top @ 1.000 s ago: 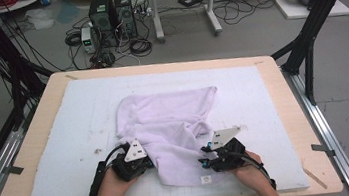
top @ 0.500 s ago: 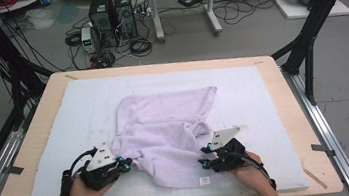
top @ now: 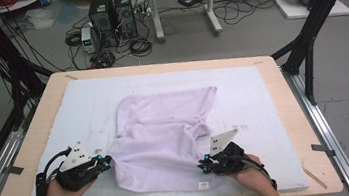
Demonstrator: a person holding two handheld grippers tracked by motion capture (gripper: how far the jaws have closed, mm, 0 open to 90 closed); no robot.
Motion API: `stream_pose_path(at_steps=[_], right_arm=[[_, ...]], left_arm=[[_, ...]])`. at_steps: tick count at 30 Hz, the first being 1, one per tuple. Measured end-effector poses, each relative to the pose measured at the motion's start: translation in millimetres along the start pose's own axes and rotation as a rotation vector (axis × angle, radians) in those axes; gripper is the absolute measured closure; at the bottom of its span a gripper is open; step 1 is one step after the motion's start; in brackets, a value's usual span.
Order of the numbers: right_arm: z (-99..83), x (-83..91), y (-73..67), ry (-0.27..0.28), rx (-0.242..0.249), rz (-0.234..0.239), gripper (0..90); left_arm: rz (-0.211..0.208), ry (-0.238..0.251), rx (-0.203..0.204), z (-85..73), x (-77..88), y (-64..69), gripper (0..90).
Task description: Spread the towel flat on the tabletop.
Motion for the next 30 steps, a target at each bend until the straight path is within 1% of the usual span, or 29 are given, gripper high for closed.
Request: stream_pose_path(at_steps=[1,2,3,4,5,6,7,8,10,11,13,14,17,18,20,22,23,24,25,26,28,30], right_arm=[[1.4,7.0,-0.6,0.038,-0.006,0.026,78.1],[2.2,10.7,-0.5,0.051,-0.010,0.022,70.6],[2.9,16.6,0.6,0.056,-0.015,-0.011,67.4],[2.9,20.1,1.4,0.058,-0.022,-0.020,66.2],[2.4,23.8,3.2,0.065,-0.025,-0.038,65.2],[1.1,26.9,6.0,0.068,-0.036,-0.062,65.1],[0.1,27.8,7.8,0.066,-0.039,-0.071,65.3],[-1.4,27.2,9.1,0.067,-0.047,-0.075,65.4],[-5.1,21.6,10.9,0.041,-0.049,-0.084,65.9],[-6.6,18.5,11.3,0.038,-0.047,-0.081,66.0],[-10.2,9.7,11.6,0.021,-0.054,-0.067,65.8],[-11.3,5.0,11.0,0.009,-0.055,-0.063,65.7],[-12.8,-8.9,10.8,-0.045,-0.032,-0.060,66.2],[-13.2,-11.0,10.9,-0.047,-0.032,-0.057,67.3],[-14.9,-11.2,13.5,-0.025,-0.050,-0.049,69.8],[-16.6,-10.7,15.1,-0.021,-0.061,-0.046,74.8],[-16.7,-10.5,15.2,-0.019,-0.060,-0.043,78.7],[-16.6,-10.3,14.9,-0.018,-0.053,-0.038,80.7],[-16.4,-10.2,14.7,-0.018,-0.044,-0.037,81.8],[-16.4,-9.3,13.9,-0.018,-0.046,-0.030,82.8],[-16.5,-5.9,12.0,-0.004,-0.045,-0.024,83.1],[-17.0,1.0,7.8,0.009,-0.050,-0.028,83.1]], left_arm=[[-0.006,-0.004,0.005,0.0,-0.6,-1.1,87.7],[-0.016,-0.003,0.012,0.6,-1.4,-2.3,86.5],[-0.023,-0.005,0.018,1.5,-1.8,-2.9,80.4],[-0.033,-0.008,0.030,3.3,-2.4,-3.3,73.3],[-0.034,-0.006,0.035,5.6,-2.9,-3.3,67.4],[-0.032,-0.003,0.034,6.8,-3.3,-2.8,62.9],[-0.036,-0.001,0.033,8.4,-4.5,-2.3,60.2],[-0.044,-0.005,0.032,9.6,-5.9,-1.8,58.6],[-0.051,-0.008,0.031,10.7,-10.1,-0.4,55.6],[-0.063,-0.017,0.033,10.4,-14.0,0.2,54.7],[-0.073,-0.030,0.032,8.9,-21.0,0.9,53.3],[-0.078,-0.050,0.030,6.9,-27.3,1.0,52.7],[-0.079,-0.094,0.029,-0.1,-43.2,-0.6,53.4],[-0.091,-0.127,0.022,-3.6,-49.9,-2.8,56.1],[-0.086,-0.172,0.004,-8.3,-59.2,-5.7,63.6],[-0.097,-0.166,-0.001,-10.3,-61.3,-7.6,70.2],[-0.111,-0.167,0.008,-10.0,-60.9,-8.5,74.2],[-0.112,-0.169,0.005,-10.1,-60.2,-8.4,77.7],[-0.109,-0.170,-0.001,-10.5,-59.2,-7.2,79.2],[-0.107,-0.169,-0.002,-10.9,-58.2,-5.5,80.4],[-0.098,-0.168,-0.026,-12.2,-53.1,-0.4,81.3],[-0.099,-0.153,-0.027,-14.0,-46.3,4.1,81.4]])
Point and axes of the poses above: each handheld gripper's, and its own axes: x roughly backward along the jaws, z roughly out of its top, y roughly to its right, the point moved 1 cm from there along -x, roughly forward along the jaws, and after that the axes turned 14 degrees about x, right-handed, at the moved point
